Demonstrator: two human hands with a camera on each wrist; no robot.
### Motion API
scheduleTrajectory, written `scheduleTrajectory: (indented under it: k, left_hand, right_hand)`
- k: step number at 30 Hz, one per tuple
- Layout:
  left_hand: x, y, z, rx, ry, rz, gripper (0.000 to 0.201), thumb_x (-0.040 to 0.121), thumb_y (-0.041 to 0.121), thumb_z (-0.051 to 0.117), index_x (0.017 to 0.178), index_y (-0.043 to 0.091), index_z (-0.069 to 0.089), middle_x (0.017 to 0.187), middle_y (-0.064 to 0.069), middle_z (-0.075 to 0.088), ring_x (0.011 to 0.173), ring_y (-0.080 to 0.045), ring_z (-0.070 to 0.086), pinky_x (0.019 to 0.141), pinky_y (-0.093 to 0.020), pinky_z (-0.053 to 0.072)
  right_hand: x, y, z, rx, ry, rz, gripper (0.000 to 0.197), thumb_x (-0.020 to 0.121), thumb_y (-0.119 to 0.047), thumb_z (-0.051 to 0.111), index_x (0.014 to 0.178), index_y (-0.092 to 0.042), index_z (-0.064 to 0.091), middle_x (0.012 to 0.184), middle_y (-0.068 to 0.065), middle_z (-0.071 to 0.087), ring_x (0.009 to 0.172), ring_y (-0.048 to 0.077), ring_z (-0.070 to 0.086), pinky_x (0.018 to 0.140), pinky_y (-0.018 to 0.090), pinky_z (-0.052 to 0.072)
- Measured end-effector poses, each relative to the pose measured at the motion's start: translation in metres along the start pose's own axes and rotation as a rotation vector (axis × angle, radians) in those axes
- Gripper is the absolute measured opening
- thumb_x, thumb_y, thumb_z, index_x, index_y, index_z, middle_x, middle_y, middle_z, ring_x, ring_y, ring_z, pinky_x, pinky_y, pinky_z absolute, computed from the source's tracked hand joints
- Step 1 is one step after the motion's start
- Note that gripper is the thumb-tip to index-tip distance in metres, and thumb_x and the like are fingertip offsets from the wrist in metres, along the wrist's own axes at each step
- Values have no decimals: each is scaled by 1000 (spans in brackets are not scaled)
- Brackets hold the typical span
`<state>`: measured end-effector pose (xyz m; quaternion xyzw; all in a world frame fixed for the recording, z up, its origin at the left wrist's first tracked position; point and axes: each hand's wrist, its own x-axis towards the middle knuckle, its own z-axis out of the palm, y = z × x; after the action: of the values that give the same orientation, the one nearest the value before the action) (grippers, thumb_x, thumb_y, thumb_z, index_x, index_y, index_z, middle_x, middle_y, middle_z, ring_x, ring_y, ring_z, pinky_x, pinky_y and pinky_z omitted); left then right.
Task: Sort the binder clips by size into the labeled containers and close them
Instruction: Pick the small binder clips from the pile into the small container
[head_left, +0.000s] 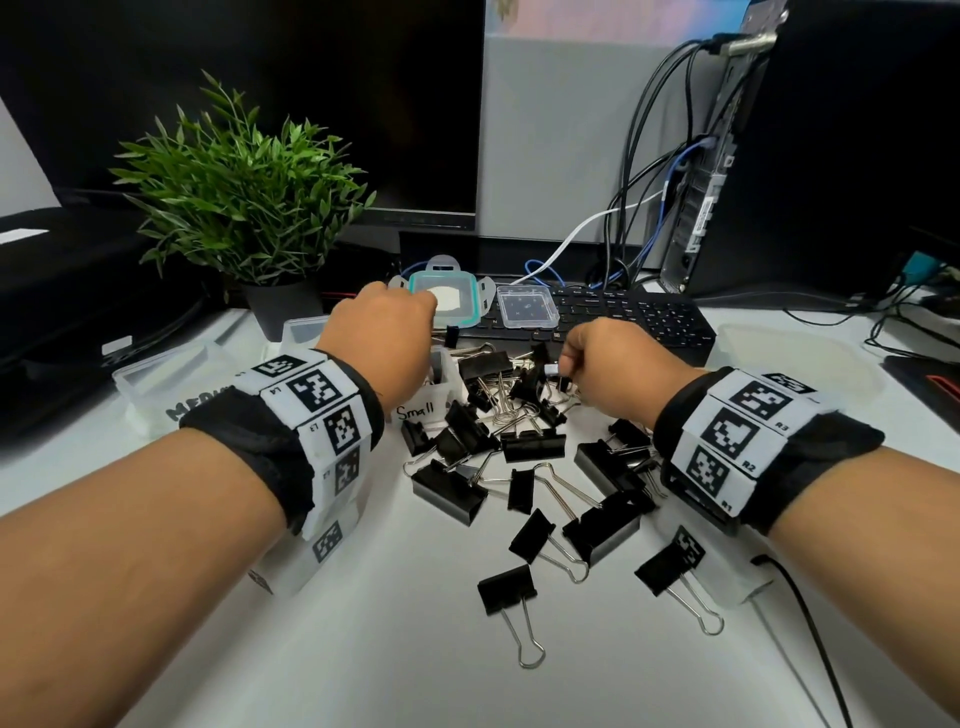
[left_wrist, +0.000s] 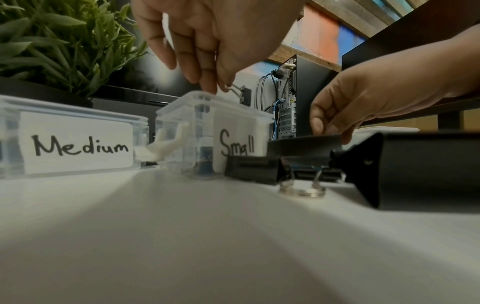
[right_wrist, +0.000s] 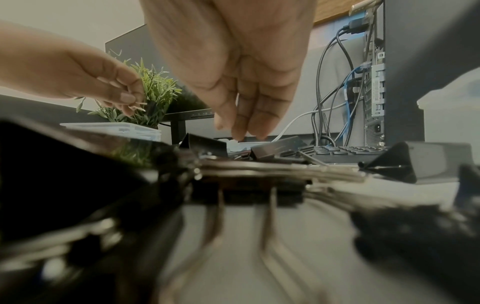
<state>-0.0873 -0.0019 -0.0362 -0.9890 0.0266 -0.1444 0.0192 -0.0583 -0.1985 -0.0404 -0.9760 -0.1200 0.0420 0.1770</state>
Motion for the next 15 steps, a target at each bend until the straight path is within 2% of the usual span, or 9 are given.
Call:
scheduleTrajectory:
  k: [1, 3, 6, 9, 12, 15]
  left_hand:
    - [0, 0, 1, 35, -11, -12, 15, 91, 9, 44, 104, 14, 51, 102, -7, 57, 102, -26, 46, 73, -34, 35]
    - [0, -2, 1, 95, -58, -48, 23, 92, 11, 43, 113, 14, 53, 109, -7, 56, 108, -26, 44, 73, -34, 34]
    - [-1, -3, 1, 151, -142, -63, 28, 92, 11, 43, 116, 18, 55, 112, -5, 53, 113, -25, 40, 74, -33, 35]
    - [-1, -3, 2, 166, -184, -67, 29, 91, 12, 45, 115, 23, 58, 112, -3, 51, 115, -25, 38, 78, -33, 39]
    - [1, -4, 3, 182, -220, -70, 29, 90, 11, 48, 112, 23, 61, 113, -1, 51, 116, -25, 37, 78, -33, 41]
    - [2, -5, 4, 157, -212, -57, 29, 90, 10, 49, 112, 23, 63, 112, -2, 52, 115, -25, 38, 78, -32, 42]
  right_hand:
    - [0, 1, 1, -72, -13, 0, 26, 93, -3, 43, 110, -2, 63, 111, 11, 64, 93, 23, 56, 83, 29, 45]
    - [0, 5, 4, -146, -18, 18, 27, 94, -10, 43, 109, -3, 63, 109, 14, 63, 89, 25, 55, 83, 32, 46]
    - [3, 7, 6, -195, -41, 63, 26, 92, -9, 45, 110, -4, 63, 108, 15, 63, 86, 23, 53, 82, 31, 47]
    - [4, 5, 4, -217, -66, 124, 28, 89, -6, 48, 114, -8, 59, 114, 11, 62, 102, 27, 58, 91, 34, 48]
    - [3, 5, 3, -229, -69, 141, 33, 89, -8, 48, 121, -12, 55, 124, 12, 54, 112, 32, 53, 96, 37, 46]
    - [0, 6, 2, -218, -73, 161, 43, 91, -9, 47, 133, -19, 46, 133, 14, 41, 121, 36, 43, 101, 41, 41]
